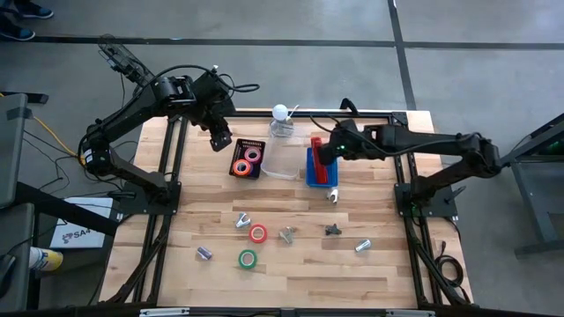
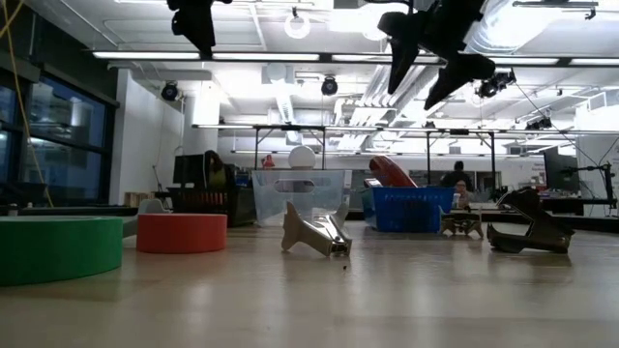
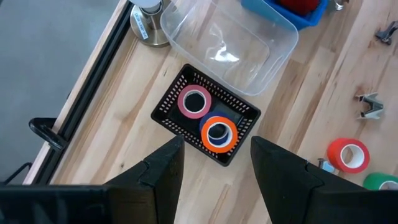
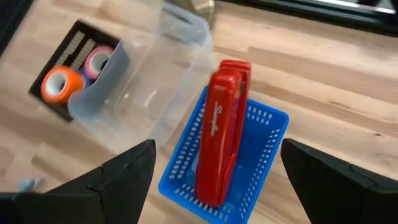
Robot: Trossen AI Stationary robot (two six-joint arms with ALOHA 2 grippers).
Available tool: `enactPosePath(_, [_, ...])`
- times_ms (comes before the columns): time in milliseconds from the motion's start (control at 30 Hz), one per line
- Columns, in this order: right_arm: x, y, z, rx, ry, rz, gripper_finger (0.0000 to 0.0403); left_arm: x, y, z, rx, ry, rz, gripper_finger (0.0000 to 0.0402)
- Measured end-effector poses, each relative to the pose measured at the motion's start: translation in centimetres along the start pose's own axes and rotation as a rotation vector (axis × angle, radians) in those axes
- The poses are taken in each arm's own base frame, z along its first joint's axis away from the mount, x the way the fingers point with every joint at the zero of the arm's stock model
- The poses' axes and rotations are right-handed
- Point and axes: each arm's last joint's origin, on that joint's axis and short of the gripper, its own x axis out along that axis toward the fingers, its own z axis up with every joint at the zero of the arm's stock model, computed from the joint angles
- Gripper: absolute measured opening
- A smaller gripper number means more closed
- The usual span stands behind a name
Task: Pick and place Stapler, Stapler remover, tape
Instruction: Put the top gray staple remover into the transparent bin
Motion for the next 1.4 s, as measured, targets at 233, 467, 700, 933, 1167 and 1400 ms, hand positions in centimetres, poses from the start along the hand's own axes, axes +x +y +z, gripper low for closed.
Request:
enactPosePath(233, [-0.4,-0.1,-0.5,0.066,0.100,0.037,0.0338,0.0,0.0,0.0,-0.018,0.001,0.000,0.0181])
enactPosePath(467, [-0.5,-0.9,-1.7,0.087,0.230,-0.048,0.0335,0.0,0.0,0.0,-0.044,0.000,0.000,0.0181])
enactPosePath(700, [-1.3,-0.4,-3.9,0.110,0.259,-0.120,0.0334,0.0,0.0,0.0,-0.044,-0.001,0.003,0.0181])
enactPosePath(933, [-0.8,1.5,-7.0,0.155,0.255,-0.173,0.0334,0.0,0.0,0.0,-0.045,-0.002,0.002,0.0181])
enactPosePath(1167, [2.3,3.1,-9.8,0.198,0.221,-0.307,0.0334,0.0,0.0,0.0,-0.044,-0.002,0.002,0.0181])
enactPosePath(1400, [5.5,4.3,-12.0,0.311,0.158,-0.394,0.0334,0.0,0.0,0.0,-0.020,-0.002,0.002,0.0181])
